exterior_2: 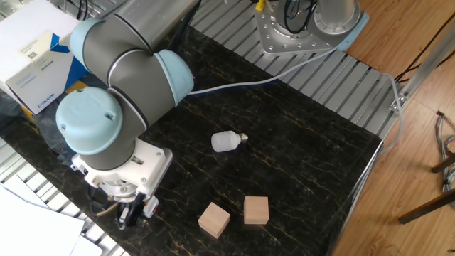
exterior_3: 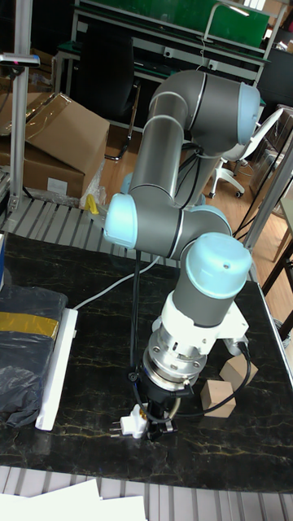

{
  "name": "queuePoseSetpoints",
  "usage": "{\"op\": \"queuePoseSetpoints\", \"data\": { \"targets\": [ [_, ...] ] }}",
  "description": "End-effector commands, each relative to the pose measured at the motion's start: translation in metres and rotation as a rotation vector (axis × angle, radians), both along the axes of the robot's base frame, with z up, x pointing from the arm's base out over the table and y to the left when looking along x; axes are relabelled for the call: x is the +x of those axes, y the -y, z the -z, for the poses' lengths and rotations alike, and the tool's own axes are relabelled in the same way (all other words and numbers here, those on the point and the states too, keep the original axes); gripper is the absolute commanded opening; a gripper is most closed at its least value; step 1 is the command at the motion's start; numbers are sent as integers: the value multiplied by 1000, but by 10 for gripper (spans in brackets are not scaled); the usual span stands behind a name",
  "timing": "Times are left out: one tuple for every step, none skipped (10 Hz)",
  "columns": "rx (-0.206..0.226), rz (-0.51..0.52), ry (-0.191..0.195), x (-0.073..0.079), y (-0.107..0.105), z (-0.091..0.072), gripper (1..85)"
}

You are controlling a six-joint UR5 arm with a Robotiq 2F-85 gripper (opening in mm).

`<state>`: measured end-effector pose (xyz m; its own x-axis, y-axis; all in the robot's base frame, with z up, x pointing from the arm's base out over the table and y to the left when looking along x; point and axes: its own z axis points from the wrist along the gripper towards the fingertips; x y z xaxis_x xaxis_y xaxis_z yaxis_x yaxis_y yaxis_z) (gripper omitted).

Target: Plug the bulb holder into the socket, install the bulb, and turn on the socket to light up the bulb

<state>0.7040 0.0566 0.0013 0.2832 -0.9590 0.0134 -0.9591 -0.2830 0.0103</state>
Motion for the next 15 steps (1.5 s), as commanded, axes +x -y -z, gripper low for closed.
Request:
{"op": "queuePoseSetpoints", "data": {
  "targets": [
    [31,19,-1,-1,-5,1,430],
    [36,30,-1,-1,-6,-2,373],
    [16,47,4,-1,0,-10,250],
    [1,56,-4,-5,6,-20,160],
    [11,59,-23,-10,4,-24,123],
    [14,75,-23,-11,4,-28,97],
    [-7,101,-2,-9,11,-37,27],
    [-35,139,19,-9,20,-47,10],
    [-48,172,21,-13,27,-53,10],
    [-29,190,6,-20,31,-52,10],
    [-14,182,-11,-27,36,-51,10],
    [-28,185,-11,-33,48,-51,10],
    [-41,190,-6,-39,57,-50,10],
    [-44,175,-15,-43,60,-50,10],
    [-46,172,-11,-42,60,-50,10]
  ]
}}
